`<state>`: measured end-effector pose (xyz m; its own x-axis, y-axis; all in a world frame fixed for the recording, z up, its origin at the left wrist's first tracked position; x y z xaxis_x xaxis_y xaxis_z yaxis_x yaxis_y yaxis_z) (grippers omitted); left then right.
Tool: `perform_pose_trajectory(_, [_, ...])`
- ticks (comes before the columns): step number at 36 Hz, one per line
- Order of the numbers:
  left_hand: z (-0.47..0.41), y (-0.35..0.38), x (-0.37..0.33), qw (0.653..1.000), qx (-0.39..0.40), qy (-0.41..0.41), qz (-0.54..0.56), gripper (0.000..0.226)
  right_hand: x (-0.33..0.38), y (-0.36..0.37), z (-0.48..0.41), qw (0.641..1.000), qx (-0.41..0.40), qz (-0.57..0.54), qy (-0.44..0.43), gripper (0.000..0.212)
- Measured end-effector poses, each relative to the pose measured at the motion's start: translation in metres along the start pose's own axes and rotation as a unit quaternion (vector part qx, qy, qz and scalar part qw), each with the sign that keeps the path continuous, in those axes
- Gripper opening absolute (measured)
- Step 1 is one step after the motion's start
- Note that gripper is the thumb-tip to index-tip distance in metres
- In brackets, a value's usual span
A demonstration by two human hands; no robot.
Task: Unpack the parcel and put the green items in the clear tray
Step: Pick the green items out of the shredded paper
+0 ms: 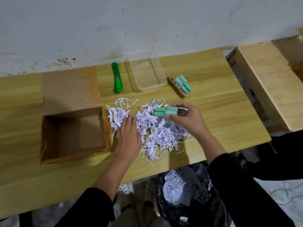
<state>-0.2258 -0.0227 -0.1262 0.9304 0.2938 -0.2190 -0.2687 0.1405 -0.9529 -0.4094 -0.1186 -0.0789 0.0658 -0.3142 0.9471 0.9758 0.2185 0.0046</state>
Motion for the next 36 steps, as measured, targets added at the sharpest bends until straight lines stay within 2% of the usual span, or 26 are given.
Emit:
perform_pose_trajectory(2, [0.000,-0.001,0.000,1.000,0.002,0.003,-0.002,0.052,0.001,0.002,0.002,0.999,-0.009,0.020,-0.032,0.038])
perform_pose_trajectory(7, [-0.002,-0.001,0.000,1.000,0.006,0.005,-0.009,0.051,0.024,-0.017,0.004,0.994,-0.058,-0.011,-0.090,0.044])
perform_pose_trajectory(11, [-0.002,0.000,-0.001,1.000,0.002,0.001,-0.013,0.051,0.042,-0.049,-0.006,0.977,-0.140,-0.080,-0.140,0.040])
perform_pose_trajectory(15, [-0.002,0.000,0.000,1.000,-0.001,-0.005,-0.013,0.051,0.022,-0.095,-0.019,0.944,-0.290,-0.105,-0.119,0.037])
perform_pose_trajectory(18, [-0.001,0.000,0.000,1.000,-0.002,-0.006,-0.018,0.052,-0.002,-0.112,-0.024,0.930,-0.354,-0.060,-0.071,0.037])
perform_pose_trajectory(22, [0.003,0.001,-0.011,0.998,0.000,0.030,-0.047,0.052,-0.015,-0.107,-0.030,0.933,-0.355,0.004,-0.051,0.032])
perform_pose_trajectory(26, [0.005,0.001,-0.018,0.997,-0.008,0.052,-0.051,0.059,-0.017,-0.096,-0.038,0.942,-0.331,0.023,-0.055,0.032])
perform_pose_trajectory(31, [0.008,-0.025,-0.021,0.991,-0.107,0.081,0.014,0.055,-0.009,-0.088,-0.047,0.957,-0.280,0.057,-0.052,0.030])
perform_pose_trajectory(34, [0.009,-0.049,-0.010,0.979,-0.194,0.050,0.041,0.050,0.004,-0.086,-0.035,0.950,-0.273,0.128,-0.077,0.035])
perform_pose_trajectory(36, [0.003,-0.054,0.004,0.977,-0.205,-0.001,0.057,0.051,0.010,-0.078,-0.019,0.946,-0.261,0.161,-0.106,0.033])
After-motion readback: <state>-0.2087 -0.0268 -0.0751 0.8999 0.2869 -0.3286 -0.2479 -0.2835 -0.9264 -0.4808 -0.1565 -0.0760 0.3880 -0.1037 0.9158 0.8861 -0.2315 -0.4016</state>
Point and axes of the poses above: each hand's wrist, its own z-axis away from the middle knuckle, its own y-axis out of the palm, x = y × z, the point moved 10 cm from there along -z, towards the middle knuckle, and after that the axes turned 13 degrees about -z, right-handed, at the moved point
